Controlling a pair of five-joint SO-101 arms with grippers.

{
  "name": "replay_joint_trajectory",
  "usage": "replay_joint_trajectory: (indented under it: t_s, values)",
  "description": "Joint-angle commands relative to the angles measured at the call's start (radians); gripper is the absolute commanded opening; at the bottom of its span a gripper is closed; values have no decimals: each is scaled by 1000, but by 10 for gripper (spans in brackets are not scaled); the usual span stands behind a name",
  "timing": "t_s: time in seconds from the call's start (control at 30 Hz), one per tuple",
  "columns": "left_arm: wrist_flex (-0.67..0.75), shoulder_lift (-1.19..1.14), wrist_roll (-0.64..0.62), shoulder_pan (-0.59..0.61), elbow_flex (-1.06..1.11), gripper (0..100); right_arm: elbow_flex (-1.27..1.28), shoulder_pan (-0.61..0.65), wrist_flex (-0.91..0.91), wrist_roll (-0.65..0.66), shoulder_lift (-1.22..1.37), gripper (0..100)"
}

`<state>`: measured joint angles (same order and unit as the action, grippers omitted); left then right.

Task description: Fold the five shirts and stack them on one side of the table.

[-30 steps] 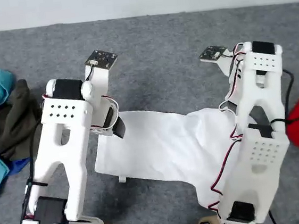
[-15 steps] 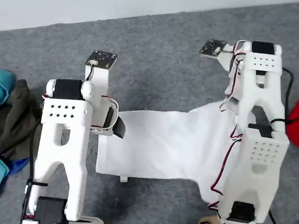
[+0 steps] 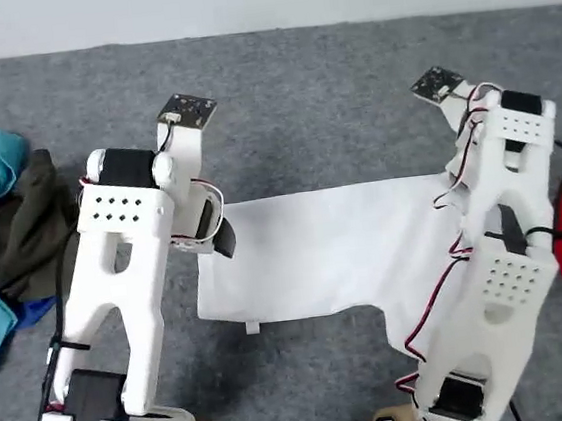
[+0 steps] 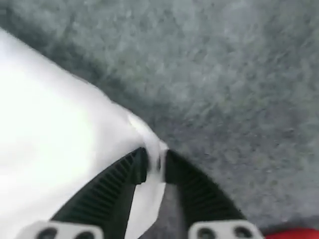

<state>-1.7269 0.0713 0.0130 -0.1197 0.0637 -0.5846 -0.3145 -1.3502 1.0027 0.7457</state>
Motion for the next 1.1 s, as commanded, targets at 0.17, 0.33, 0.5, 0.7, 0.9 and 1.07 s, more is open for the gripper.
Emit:
replay_joint_trajectory:
  t_s: [0.17, 0.33, 0.5, 0.7, 0.9, 1.07]
  values:
    - [110, -91, -152, 6, -12, 250, -46, -5, -76, -8, -119, 373]
    - [206, -209, -150, 55, -13, 250, -46, -4, -143, 2, -217, 365]
    - [411, -364, -132, 192, -39, 246, -46, -2, -360, 166, -282, 365]
    - [388, -586, -138, 204, -346, 246, -12, -48, -446, 232, -314, 365]
    - [130, -839, -132, 109, -826, 248, 46, -56, -446, 229, -306, 365]
    - [-32, -1089, -81, 114, -1125, 246, 48, -56, -444, 229, -309, 365]
